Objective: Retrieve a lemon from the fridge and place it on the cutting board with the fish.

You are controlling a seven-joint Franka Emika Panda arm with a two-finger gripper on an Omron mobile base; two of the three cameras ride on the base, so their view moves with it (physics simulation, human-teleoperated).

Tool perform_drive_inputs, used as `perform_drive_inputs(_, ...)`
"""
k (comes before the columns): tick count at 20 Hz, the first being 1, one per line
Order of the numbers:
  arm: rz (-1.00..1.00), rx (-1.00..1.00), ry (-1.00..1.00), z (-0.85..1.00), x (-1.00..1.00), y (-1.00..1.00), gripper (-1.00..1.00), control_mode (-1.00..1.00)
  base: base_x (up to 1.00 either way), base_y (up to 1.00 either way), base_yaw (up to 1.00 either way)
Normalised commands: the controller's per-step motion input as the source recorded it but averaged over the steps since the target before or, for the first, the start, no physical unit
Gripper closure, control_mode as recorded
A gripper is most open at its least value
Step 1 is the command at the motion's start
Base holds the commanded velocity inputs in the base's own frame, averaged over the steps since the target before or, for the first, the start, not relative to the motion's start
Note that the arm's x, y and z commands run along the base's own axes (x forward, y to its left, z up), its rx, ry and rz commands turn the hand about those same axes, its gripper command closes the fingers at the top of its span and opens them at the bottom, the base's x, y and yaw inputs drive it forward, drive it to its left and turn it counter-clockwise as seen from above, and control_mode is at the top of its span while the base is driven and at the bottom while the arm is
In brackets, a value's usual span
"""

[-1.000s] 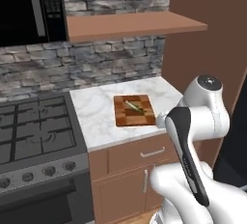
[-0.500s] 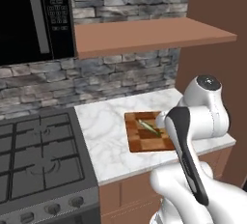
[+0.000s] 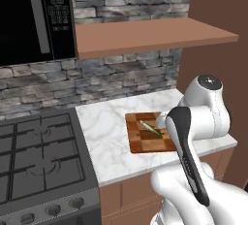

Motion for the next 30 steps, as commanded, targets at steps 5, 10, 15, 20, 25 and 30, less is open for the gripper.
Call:
perform_drive_inputs(5, 0.00, 0.00, 0.00, 0.00, 0.00, 0.00, 1.00, 1.00, 0.04, 0.03, 0.00)
perform_drive_inputs(10, 0.00, 0.00, 0.00, 0.00, 0.00, 0.00, 1.00, 1.00, 0.27, 0.17, -0.08)
perform_drive_inputs(15, 0.00, 0.00, 0.00, 0.00, 0.00, 0.00, 1.00, 1.00, 0.60, 0.15, -0.10)
perform_drive_inputs(20, 0.00, 0.00, 0.00, 0.00, 0.00, 0.00, 1.00, 1.00, 0.02, 0.01, -0.01)
perform_drive_inputs(25, 0.00, 0.00, 0.00, 0.00, 0.00, 0.00, 1.00, 1.00, 0.01, 0.02, 0.00)
perform_drive_inputs(30, 0.00, 0.00, 0.00, 0.00, 0.00, 0.00, 1.00, 1.00, 0.00, 0.00, 0.00)
